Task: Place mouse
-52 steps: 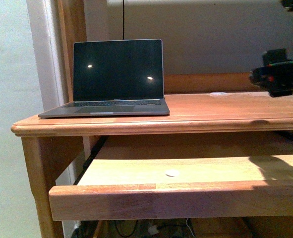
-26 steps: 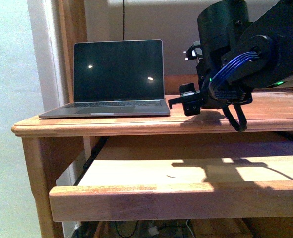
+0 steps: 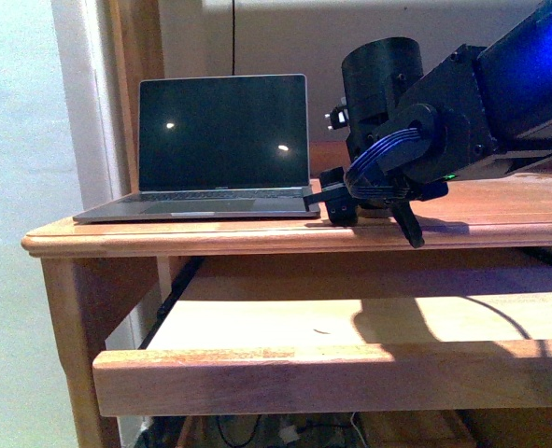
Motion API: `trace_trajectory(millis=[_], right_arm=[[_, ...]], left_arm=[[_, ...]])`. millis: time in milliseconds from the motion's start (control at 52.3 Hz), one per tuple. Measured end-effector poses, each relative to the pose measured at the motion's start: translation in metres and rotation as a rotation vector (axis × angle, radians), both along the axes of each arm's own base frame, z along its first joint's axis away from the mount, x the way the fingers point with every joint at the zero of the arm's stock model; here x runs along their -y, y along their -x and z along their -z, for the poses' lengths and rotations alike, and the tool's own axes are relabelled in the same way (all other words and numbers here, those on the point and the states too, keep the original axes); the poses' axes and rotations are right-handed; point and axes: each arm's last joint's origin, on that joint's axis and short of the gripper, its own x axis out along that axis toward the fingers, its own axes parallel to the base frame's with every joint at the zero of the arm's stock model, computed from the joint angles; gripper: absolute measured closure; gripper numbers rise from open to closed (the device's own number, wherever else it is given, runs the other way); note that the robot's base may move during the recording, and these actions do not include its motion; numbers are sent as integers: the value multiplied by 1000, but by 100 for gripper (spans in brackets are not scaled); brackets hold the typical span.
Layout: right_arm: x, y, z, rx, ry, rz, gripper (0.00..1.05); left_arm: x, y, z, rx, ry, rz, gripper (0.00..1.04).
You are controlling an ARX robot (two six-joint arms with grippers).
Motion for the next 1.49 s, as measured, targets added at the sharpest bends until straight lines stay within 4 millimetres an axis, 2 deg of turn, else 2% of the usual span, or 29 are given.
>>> trace_trajectory(millis=[172, 210, 344, 478, 536, 631, 708, 765, 899, 1033, 1148, 1244, 1263, 1320, 1339, 1359, 1492], right_arm=[[6, -3, -1, 23, -18, -12, 9], [8, -3, -1, 27, -23, -21, 6], [21, 4, -3, 36, -39, -65, 7], [47, 25, -17, 56, -81, -152, 7], [63, 37, -27, 70, -109, -193, 7], [106, 69, -46, 80, -171, -285, 7], [138, 91, -48, 72, -203, -344, 7], [168, 113, -41, 46, -227, -401, 7], [209, 154, -22, 1, -256, -510, 7], [233, 186, -5, -17, -250, -596, 7], [251, 214, 17, -59, -253, -652, 7], [257, 231, 36, -97, -256, -680, 7], [194, 219, 99, -181, -194, -689, 7], [193, 218, 99, -176, -190, -680, 7], [183, 213, 105, -186, -183, -686, 7], [182, 212, 105, -188, -181, -687, 7], [171, 203, 102, -172, -173, -688, 7]], left_arm=[[0, 0, 0, 0, 0, 0, 8], [0, 0, 0, 0, 0, 0, 8], [0, 0, 0, 0, 0, 0, 8], [0, 0, 0, 0, 0, 0, 8], [0, 0, 0, 0, 0, 0, 8], [0, 0, 0, 0, 0, 0, 8], [0, 0, 0, 0, 0, 0, 8], [0, 0, 0, 0, 0, 0, 8], [0, 0, 0, 0, 0, 0, 8], [0, 0, 0, 0, 0, 0, 8], [0, 0, 0, 0, 0, 0, 8], [0, 0, 0, 0, 0, 0, 8], [0, 0, 0, 0, 0, 0, 8], [0, 0, 0, 0, 0, 0, 8], [0, 0, 0, 0, 0, 0, 8], [0, 0, 0, 0, 0, 0, 8], [0, 0, 0, 0, 0, 0, 8]])
